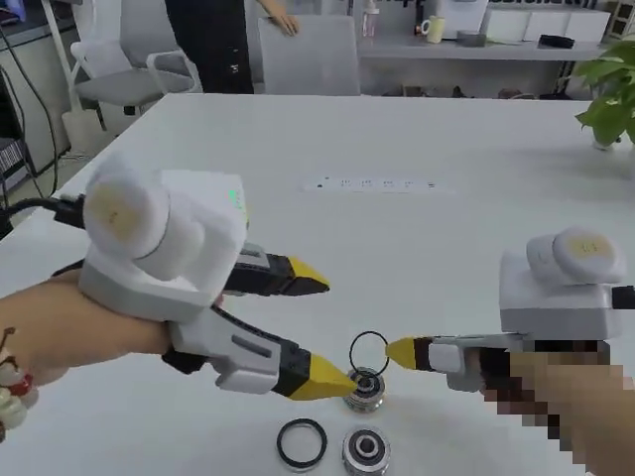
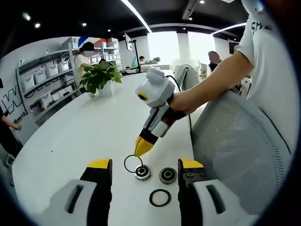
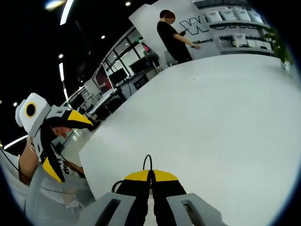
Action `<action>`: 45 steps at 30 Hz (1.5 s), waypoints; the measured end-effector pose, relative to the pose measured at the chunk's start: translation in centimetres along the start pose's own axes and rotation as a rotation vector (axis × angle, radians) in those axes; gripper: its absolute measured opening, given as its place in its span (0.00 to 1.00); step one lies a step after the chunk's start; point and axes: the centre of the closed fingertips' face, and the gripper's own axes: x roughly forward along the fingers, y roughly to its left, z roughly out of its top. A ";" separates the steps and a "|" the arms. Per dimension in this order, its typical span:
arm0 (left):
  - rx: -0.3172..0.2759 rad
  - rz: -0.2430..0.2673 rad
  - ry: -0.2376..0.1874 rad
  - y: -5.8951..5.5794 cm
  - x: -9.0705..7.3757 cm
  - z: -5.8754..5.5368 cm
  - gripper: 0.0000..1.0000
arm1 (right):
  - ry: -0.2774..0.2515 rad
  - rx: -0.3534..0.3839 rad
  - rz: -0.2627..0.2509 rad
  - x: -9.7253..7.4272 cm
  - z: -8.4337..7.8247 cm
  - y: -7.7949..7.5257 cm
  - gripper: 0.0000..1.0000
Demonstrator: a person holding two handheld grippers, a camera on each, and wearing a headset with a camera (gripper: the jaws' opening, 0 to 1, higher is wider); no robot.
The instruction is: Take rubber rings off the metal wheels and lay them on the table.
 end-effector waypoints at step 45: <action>-0.288 0.234 -0.010 -3.9 -7.0 -6.7 0.71 | -0.112 0.042 0.045 -2.3 2.9 1.6 0.00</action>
